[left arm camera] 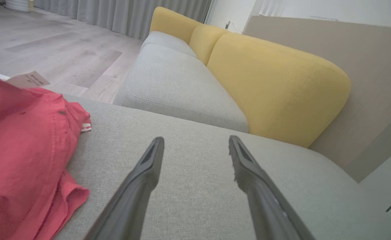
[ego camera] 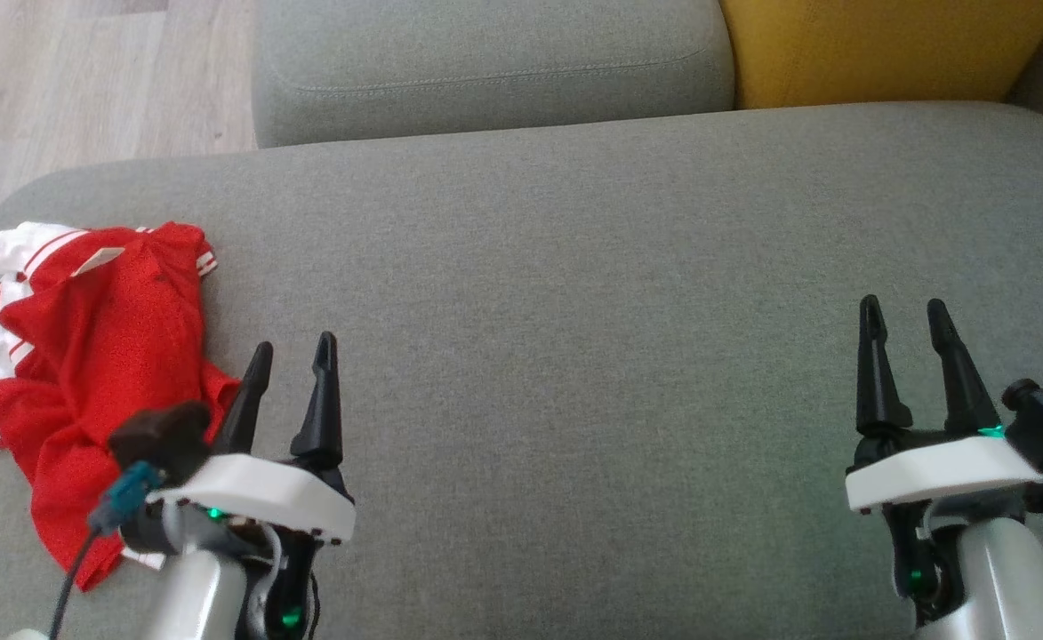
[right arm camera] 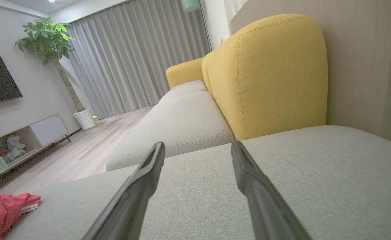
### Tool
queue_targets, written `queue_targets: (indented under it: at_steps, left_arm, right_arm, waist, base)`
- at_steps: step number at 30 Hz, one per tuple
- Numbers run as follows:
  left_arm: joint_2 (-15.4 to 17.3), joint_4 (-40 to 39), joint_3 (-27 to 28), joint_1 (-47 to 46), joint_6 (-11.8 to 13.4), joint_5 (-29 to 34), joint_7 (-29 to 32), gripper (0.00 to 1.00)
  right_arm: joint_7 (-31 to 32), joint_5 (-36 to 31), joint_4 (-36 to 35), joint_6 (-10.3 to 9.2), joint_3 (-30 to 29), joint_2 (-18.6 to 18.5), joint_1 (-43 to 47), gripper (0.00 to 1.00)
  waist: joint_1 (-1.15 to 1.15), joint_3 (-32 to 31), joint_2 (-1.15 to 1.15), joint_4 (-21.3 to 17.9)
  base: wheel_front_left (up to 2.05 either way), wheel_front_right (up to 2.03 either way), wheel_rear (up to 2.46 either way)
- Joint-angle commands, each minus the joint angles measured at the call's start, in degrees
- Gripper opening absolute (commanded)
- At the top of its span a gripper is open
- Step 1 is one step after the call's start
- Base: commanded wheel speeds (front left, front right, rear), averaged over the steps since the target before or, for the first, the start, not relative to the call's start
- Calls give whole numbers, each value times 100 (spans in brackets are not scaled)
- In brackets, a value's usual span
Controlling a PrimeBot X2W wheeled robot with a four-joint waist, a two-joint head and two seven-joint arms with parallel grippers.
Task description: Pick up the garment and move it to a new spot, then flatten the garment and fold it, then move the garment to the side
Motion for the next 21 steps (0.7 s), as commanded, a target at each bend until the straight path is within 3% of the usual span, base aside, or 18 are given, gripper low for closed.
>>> queue_targets:
  at_steps: [1, 14, 21]
  left_arm:
    - [152, -154, 15, -360, 109, 255, -100, 100]
    - [375, -118, -496, -500, 678, 801, -301, 100]
    - [125, -131, -216, -386, 491, 566, -419, 100]
  right_arm:
    - [-89, -263, -170, -4, 91, -26, -210, 100]
    - [-292, -1060, -32, -4, 178, -30, -213, 100]
    - [-410, -788, 230, -4, 308, -32, -226, 100]
  waist:
    - [0, 0, 0, 4]
    - [0, 2, 0, 13]
    - [0, -4, 0, 14]
  base:
    - [0, 0, 0]
    - [0, 0, 0]
    - [0, 0, 0]
